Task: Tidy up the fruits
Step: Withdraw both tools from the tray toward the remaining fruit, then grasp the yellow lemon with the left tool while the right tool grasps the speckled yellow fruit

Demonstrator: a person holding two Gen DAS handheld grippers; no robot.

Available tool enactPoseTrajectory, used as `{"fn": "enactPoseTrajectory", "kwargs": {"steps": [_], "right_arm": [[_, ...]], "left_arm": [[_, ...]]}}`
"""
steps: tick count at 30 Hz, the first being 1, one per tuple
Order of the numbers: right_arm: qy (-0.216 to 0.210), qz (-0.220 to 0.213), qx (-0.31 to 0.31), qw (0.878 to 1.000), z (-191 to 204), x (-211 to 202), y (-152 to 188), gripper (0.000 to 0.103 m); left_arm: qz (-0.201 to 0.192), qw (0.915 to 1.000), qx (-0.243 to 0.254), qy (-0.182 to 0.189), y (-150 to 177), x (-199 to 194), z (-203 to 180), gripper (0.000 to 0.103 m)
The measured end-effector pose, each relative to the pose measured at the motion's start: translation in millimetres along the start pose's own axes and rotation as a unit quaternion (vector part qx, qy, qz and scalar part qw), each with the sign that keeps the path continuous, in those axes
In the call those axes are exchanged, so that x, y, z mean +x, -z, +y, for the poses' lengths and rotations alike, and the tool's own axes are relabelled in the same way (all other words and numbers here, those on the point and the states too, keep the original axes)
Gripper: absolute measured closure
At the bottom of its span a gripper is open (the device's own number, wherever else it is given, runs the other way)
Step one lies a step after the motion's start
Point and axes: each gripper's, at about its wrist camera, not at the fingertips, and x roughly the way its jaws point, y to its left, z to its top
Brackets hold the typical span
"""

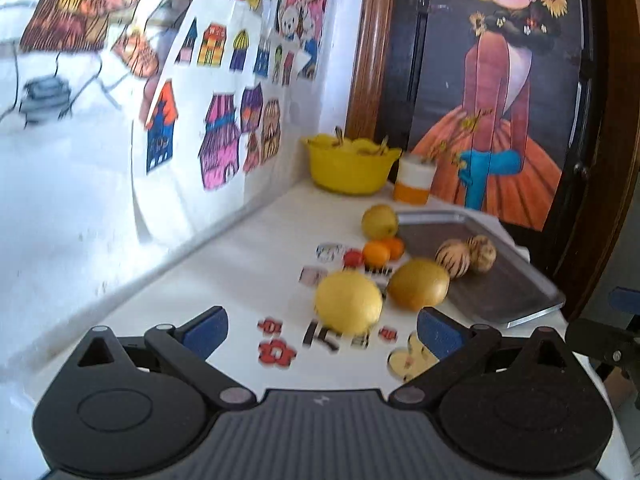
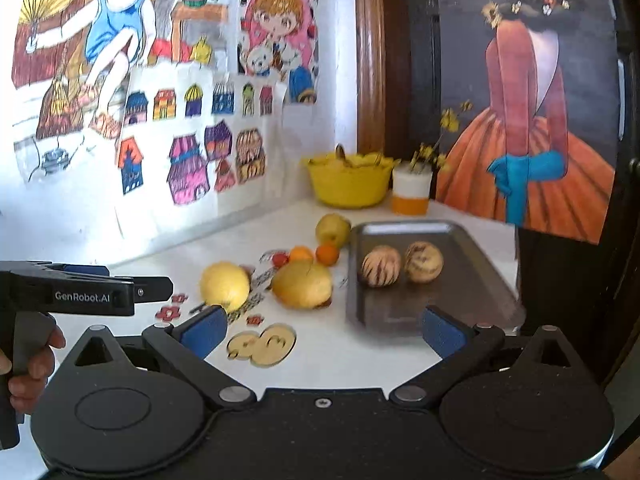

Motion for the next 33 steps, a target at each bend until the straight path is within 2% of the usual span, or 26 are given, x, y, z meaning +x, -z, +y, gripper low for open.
{"fn": "enactPoseTrajectory", "kwargs": {"steps": [8, 19, 29, 33], "right_arm": [[-0.005, 0.051, -0.003, 0.999, 8.8, 21.9, 17.2, 0.001], [-0.007, 0.088, -0.029, 0.996, 9.2, 53.0, 19.0, 0.001], [-0.004, 0.082, -0.114, 0.990, 0.5, 93.5, -1.1, 0.001], [-0.007, 0.074, -0.170, 0.983, 3.0, 116.3, -10.7, 0.001]], "left_arm": [[0.025, 0.9996, 0.009, -0.002, 17.2, 7.0, 5.9, 0.000], [0.051, 0.9986, 0.015, -0.001, 14.9, 31.8, 6.6, 0.000], [0.066, 0.9978, 0.006, -0.001, 6.6, 62.4, -0.6, 0.000], [0.069, 0.9976, -0.010, 0.000, 1.7, 76.7, -2.0, 0.000]]}}
